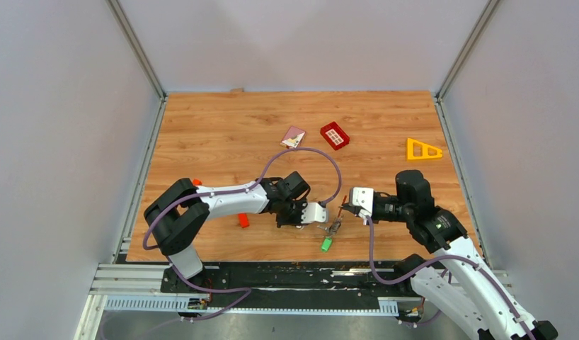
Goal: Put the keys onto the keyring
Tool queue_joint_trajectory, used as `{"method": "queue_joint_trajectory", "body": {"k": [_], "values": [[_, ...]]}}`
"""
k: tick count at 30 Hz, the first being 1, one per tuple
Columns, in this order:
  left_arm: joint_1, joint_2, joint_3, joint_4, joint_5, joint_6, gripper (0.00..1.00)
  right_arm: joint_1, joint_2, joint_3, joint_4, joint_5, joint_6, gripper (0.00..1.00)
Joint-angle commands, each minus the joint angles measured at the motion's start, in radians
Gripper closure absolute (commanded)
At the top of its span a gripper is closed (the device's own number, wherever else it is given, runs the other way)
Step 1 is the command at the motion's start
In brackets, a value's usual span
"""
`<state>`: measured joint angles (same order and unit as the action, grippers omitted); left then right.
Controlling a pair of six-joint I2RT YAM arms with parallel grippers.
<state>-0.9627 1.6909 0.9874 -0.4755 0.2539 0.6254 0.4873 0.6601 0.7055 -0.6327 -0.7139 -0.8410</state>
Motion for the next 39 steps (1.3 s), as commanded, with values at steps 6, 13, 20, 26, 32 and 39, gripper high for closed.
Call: {"method": "queue_joint_trajectory", "body": {"k": [6, 13, 20, 26, 32, 39], "values": [[0.041, -0.053, 0.004, 0.0, -0.084, -0.006, 1.0, -0.007, -0.012, 0.004, 0.033, -0.004, -0.013, 1.0], [0.132, -0.056, -0.016, 0.002, -0.134, 0.031, 1.0, -0.007, -0.013, 0.005, 0.034, -0.003, -0.013, 1.0], [0.178, -0.097, -0.023, -0.034, -0.032, 0.053, 1.0, -0.006, -0.013, 0.003, 0.037, -0.002, -0.011, 1.0], [0.122, -0.121, -0.01, -0.068, 0.159, 0.06, 0.57, -0.011, -0.017, 0.008, 0.033, 0.001, -0.008, 1.0], [0.029, -0.024, 0.03, -0.052, 0.122, 0.026, 0.3, -0.039, -0.043, 0.022, 0.011, -0.001, -0.009, 1.0], [-0.014, -0.006, 0.018, 0.045, 0.007, -0.008, 0.27, -0.049, -0.074, 0.027, -0.026, 0.014, -0.013, 1.0]]}}
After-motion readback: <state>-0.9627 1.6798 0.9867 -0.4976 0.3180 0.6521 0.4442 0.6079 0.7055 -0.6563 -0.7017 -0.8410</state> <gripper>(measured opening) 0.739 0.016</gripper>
